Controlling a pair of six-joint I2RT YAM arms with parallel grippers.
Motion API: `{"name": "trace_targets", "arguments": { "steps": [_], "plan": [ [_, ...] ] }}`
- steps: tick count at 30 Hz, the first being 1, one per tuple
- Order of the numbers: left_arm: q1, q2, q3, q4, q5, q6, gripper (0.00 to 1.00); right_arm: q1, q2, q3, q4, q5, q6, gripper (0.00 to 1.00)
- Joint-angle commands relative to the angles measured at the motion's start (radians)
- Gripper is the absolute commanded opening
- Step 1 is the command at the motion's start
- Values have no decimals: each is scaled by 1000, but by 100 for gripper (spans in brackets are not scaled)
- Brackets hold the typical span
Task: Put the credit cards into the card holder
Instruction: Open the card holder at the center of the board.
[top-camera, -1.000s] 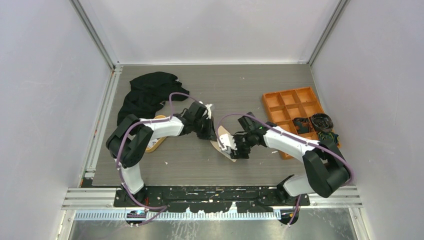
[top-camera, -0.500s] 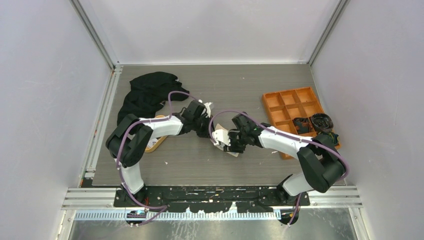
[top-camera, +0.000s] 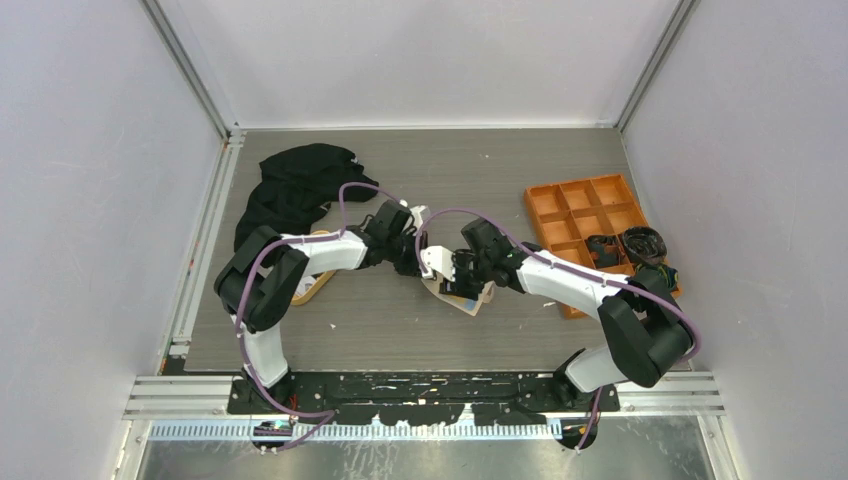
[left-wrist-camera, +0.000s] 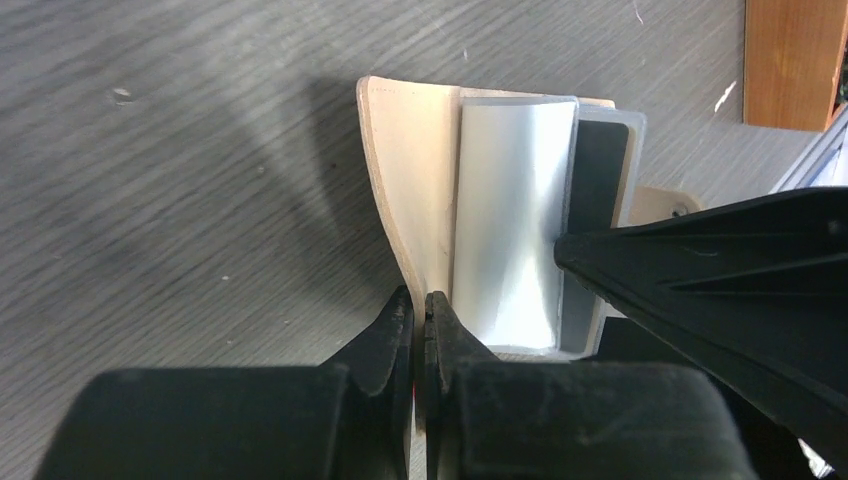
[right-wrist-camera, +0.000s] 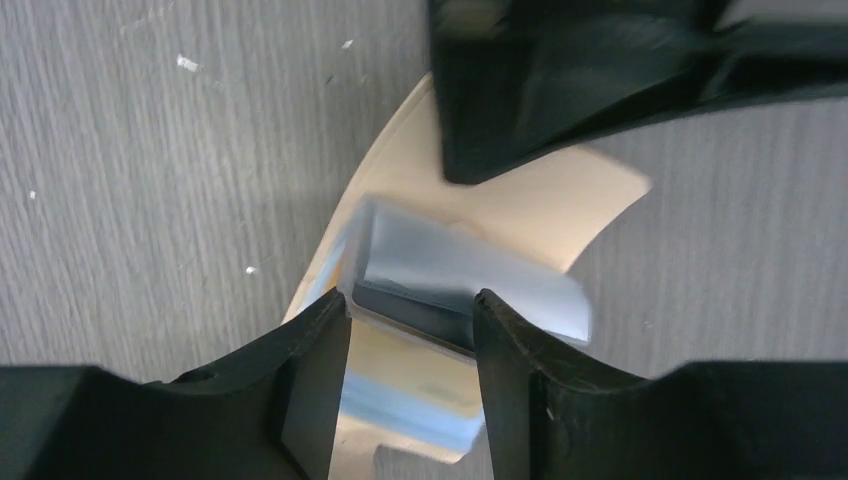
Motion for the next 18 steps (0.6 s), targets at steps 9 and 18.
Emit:
{"name": "trace_targets", "arguments": {
  "steps": [9, 18],
  "plan": [
    [-17, 24, 24, -13, 94, 1, 5, 18, 63, 137, 166, 17, 151, 58],
    [-11, -160, -96, 32, -141, -50, 37, -127, -24, 192, 9, -372, 334, 61]
  ]
}}
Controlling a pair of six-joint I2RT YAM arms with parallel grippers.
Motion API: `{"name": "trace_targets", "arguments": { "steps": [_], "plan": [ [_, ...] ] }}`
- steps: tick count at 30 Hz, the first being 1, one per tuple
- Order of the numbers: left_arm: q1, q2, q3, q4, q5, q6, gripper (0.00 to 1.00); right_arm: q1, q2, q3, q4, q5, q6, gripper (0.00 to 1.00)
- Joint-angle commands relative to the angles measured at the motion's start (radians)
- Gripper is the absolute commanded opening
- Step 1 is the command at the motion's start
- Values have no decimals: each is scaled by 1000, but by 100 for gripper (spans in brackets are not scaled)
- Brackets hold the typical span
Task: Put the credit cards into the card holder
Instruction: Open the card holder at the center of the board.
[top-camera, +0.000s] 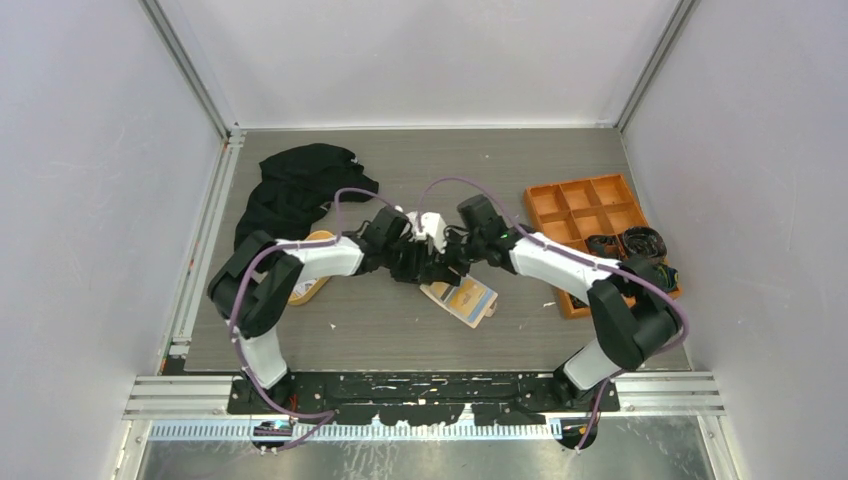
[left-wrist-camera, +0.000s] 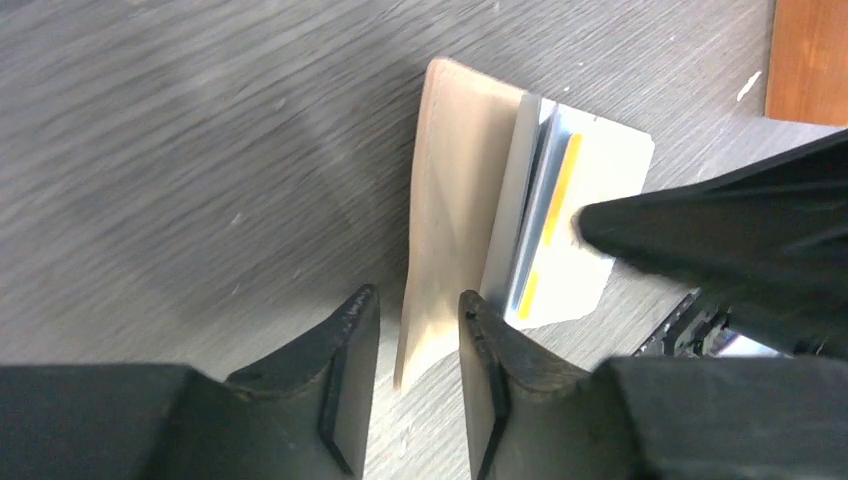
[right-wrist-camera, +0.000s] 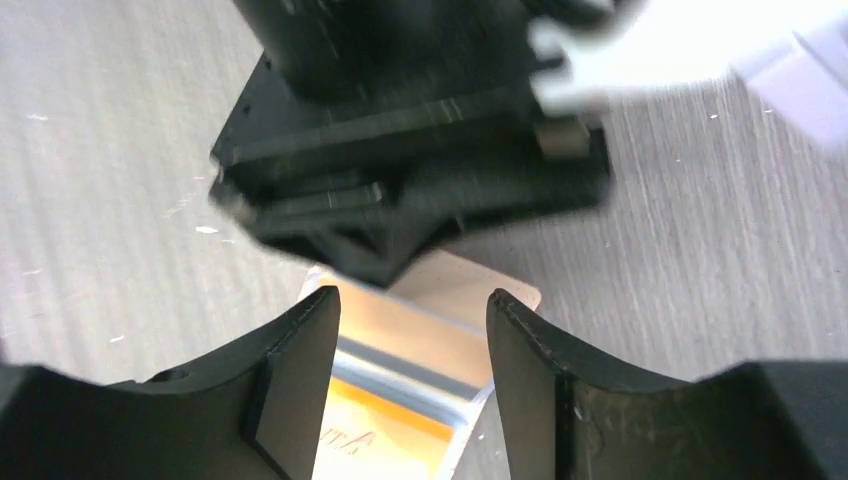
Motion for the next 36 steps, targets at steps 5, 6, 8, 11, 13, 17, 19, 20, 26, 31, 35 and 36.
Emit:
{"name": "trace_targets", "arguments": {
  "steps": [5, 6, 8, 11, 13, 17, 19, 20, 26, 31, 35, 36],
  "plan": [
    [3, -387, -178, 109, -246, 14, 48, -220, -225, 31, -582, -558, -491, 64],
    [3, -429, -209, 149, -243, 12, 56, -245, -215, 31, -684, -555, -642, 65],
    [4, -479, -275, 269, -188, -26, 80, -275, -178, 40, -792, -522, -802, 65],
    [11, -420, -344, 527, 9, -110, 96, -305, -106, 76, -844, -487, -855, 60],
    [13, -331, -318, 562, 90, -186, 87, -308, -68, 87, -799, -449, -771, 53],
    [-14, -139, -292, 703, 144, -312, 52, -310, -38, 68, -658, -325, -599, 51],
    [-43, -80, -288, 734, 112, -327, 40, -310, -37, 55, -604, -280, -547, 52],
    [-60, -63, -282, 717, 85, -318, 39, -311, -36, 49, -576, -265, -518, 53],
    [-127, -76, -252, 505, -128, -227, 37, -303, 26, 41, -527, -176, -482, 53],
    [-154, -87, -242, 440, -184, -182, 38, -282, 65, 37, -500, -103, -467, 53],
    [-161, -82, -243, 445, -185, -161, 37, -257, 79, 27, -483, -58, -467, 52],
    [-162, -81, -249, 454, -180, -159, 37, -253, 81, 26, -485, -53, -472, 52]
  ]
}}
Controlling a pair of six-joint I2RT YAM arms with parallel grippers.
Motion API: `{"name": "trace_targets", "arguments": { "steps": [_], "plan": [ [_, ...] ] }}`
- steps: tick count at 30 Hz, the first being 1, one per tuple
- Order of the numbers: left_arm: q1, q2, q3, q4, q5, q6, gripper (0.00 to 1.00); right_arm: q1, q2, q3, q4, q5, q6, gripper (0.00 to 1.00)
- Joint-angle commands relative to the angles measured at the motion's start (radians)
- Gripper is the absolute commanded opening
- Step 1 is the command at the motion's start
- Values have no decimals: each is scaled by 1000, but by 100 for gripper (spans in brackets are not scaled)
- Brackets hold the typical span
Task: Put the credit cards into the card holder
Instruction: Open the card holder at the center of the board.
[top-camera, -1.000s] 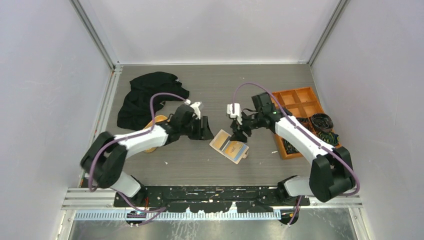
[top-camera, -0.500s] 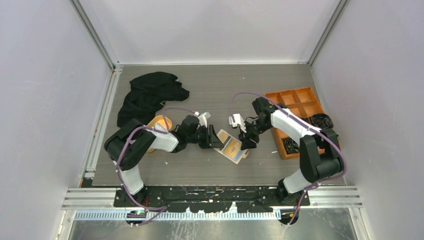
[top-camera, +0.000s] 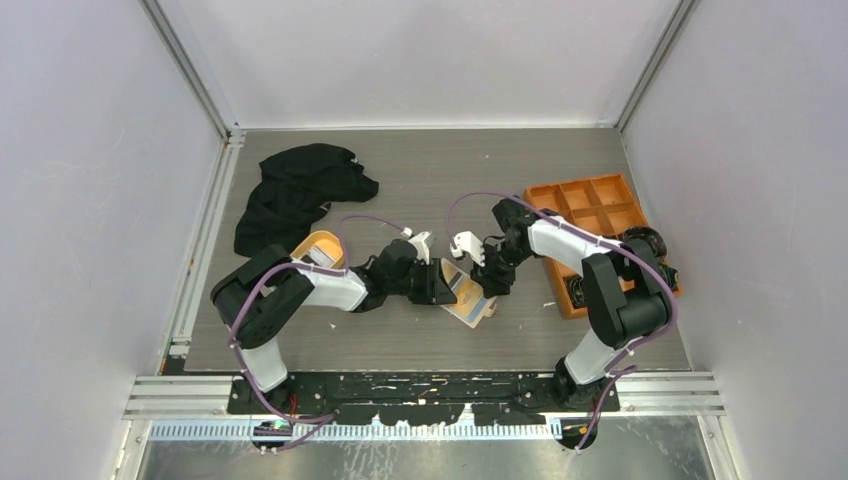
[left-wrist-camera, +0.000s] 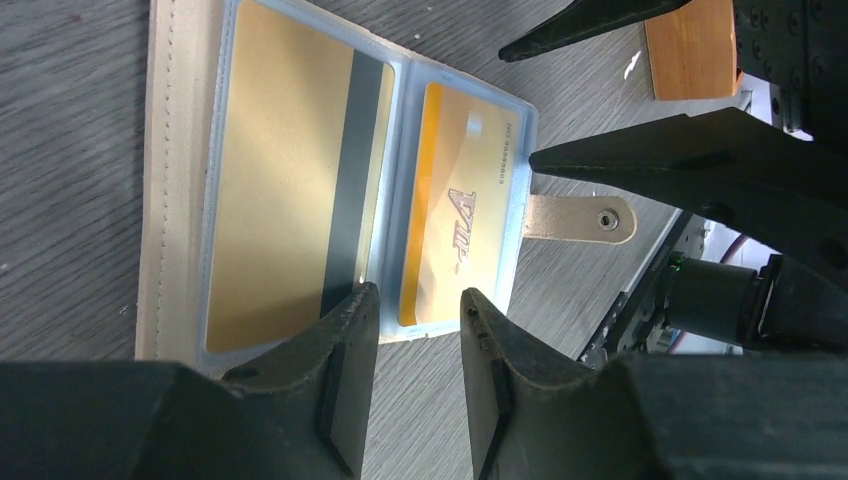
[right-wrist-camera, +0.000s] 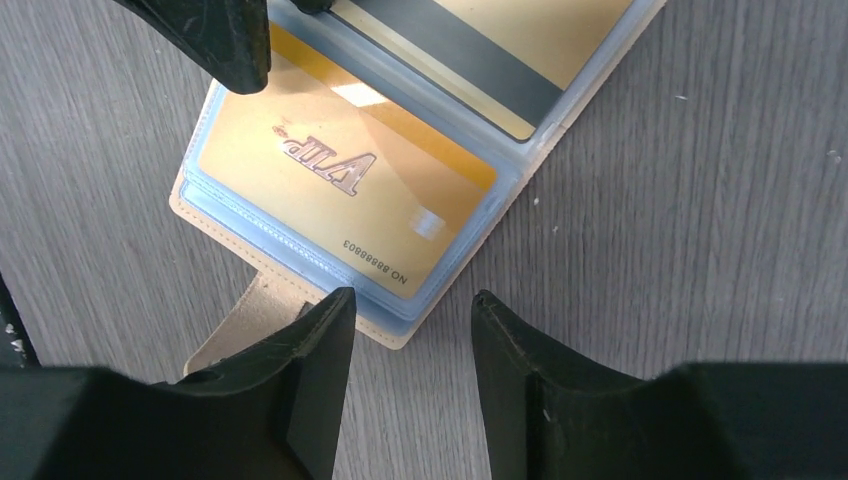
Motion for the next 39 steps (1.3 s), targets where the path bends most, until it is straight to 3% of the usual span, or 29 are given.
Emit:
{"name": "trace_targets", "arguments": {
  "steps": [1, 18, 27, 30, 36, 39],
  "plan": [
    [-3, -24, 4, -10, -52, 60, 37, 25, 2, -6, 28, 52, -1, 51],
    [-42, -157, -204, 303, -120, 94, 47, 108, -33, -51, 24, 80, -123, 53],
    [-58, -415, -374, 379, -227, 93, 49, 114, -67, -32, -84, -29, -190, 51],
    [-57, -507, -409, 357, -273, 100, 61, 123, -78, -34, -103, -39, -206, 51],
    [-31, -651, -459, 327, -270, 103, 98, 158, -94, -28, -127, -54, -217, 51],
    [-12, -691, -492, 334, -252, 63, 100, 182, -102, -20, -132, -45, -203, 52]
  ]
}}
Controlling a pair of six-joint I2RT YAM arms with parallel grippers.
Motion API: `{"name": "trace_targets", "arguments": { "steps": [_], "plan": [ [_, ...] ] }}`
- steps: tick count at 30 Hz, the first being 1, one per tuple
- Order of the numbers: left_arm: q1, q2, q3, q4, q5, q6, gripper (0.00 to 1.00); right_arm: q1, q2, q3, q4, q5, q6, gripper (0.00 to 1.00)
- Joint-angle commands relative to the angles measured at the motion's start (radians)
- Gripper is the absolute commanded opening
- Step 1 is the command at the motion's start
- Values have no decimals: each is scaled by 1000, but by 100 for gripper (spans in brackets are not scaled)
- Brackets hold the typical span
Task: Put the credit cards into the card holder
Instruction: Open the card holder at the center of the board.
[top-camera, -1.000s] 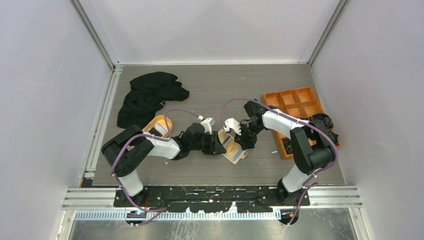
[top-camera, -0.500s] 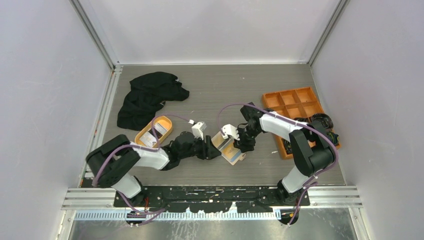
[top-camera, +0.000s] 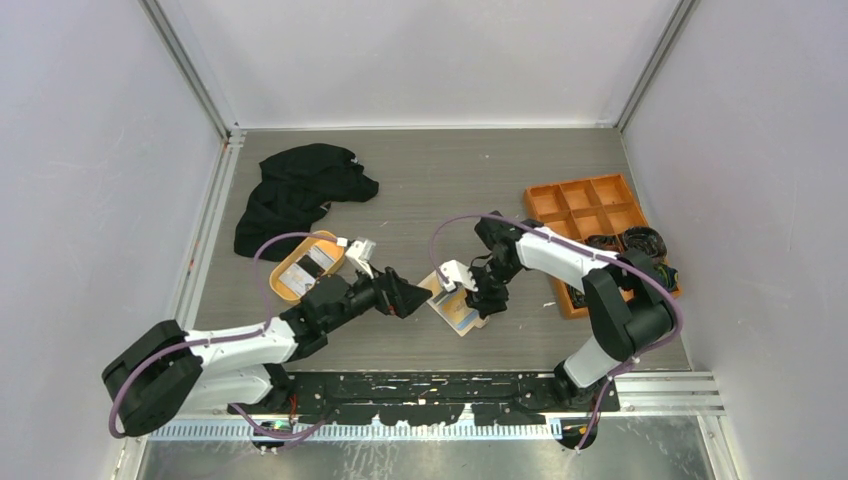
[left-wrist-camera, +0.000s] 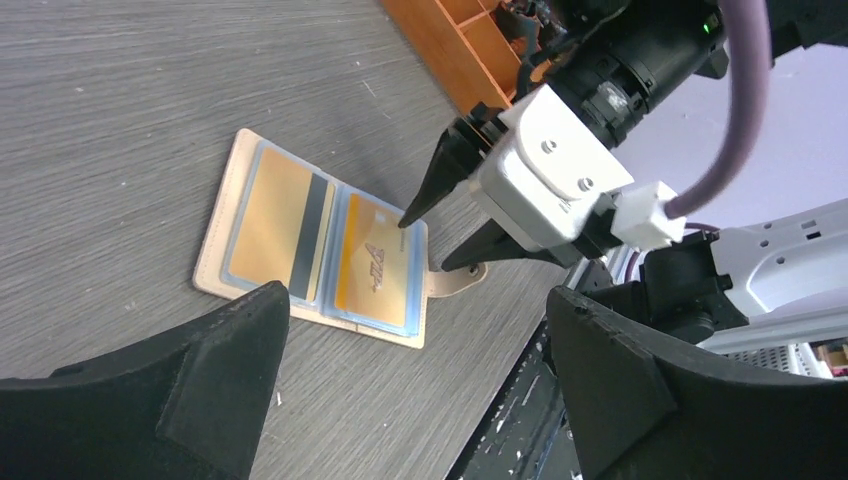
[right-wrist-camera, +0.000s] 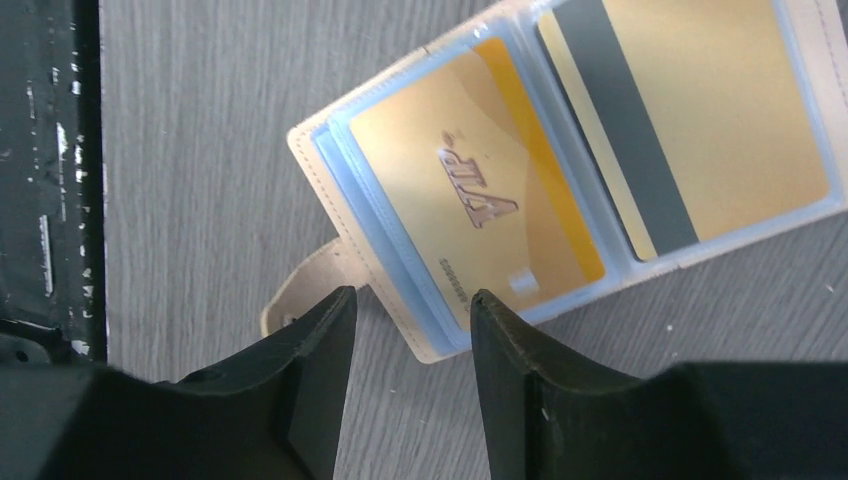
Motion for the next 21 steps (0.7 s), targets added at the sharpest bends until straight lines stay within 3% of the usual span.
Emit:
{"name": "trace_targets", "arguments": {
  "steps": [1, 9, 21],
  "plan": [
    [25, -59, -53, 61, -5, -41, 100, 36, -50, 22, -29, -22, -4, 52],
    [26, -69, -109, 100, 9, -131, 100, 36, -118, 9, -1, 18, 42, 54],
    [27, 82, -96, 71, 19, -270, 90, -13, -238, 15, 41, -56, 178, 55]
  ]
}}
